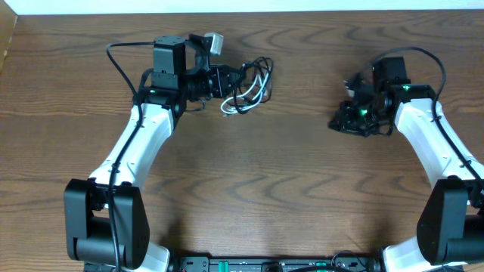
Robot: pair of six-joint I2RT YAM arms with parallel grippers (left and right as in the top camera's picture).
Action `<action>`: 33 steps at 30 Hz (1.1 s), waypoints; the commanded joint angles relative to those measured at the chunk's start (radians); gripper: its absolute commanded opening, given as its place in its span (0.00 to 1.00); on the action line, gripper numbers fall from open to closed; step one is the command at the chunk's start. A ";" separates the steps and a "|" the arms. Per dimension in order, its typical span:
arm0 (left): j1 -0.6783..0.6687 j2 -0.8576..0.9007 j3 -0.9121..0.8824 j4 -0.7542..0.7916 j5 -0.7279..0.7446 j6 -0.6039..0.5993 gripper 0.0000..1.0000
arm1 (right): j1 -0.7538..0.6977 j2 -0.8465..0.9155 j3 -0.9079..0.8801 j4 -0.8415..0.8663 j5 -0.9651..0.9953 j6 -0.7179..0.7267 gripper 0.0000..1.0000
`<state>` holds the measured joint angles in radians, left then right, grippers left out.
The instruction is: Untangle cables
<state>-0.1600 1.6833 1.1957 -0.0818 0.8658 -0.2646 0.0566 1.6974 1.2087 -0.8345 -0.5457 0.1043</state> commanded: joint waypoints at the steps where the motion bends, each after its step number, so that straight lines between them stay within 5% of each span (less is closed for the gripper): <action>1: -0.024 -0.034 -0.003 0.000 0.040 0.002 0.08 | 0.004 0.003 0.002 0.026 -0.418 -0.202 0.70; 7: -0.091 -0.034 -0.003 0.000 0.039 0.003 0.08 | 0.014 0.002 0.002 0.094 -0.547 -0.185 0.71; 11: -0.150 -0.034 -0.003 0.000 -0.003 0.009 0.07 | 0.026 0.003 0.002 0.172 -0.539 -0.023 0.63; 20: -0.218 -0.034 -0.003 0.031 -0.021 0.000 0.08 | 0.089 0.003 0.002 0.286 -0.339 0.217 0.52; 33: -0.219 -0.034 -0.003 0.030 -0.020 -0.010 0.07 | 0.167 0.003 0.002 0.345 -0.175 0.312 0.45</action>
<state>-0.3779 1.6829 1.1957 -0.0574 0.8391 -0.2657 0.2199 1.6974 1.2083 -0.4911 -0.7658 0.3824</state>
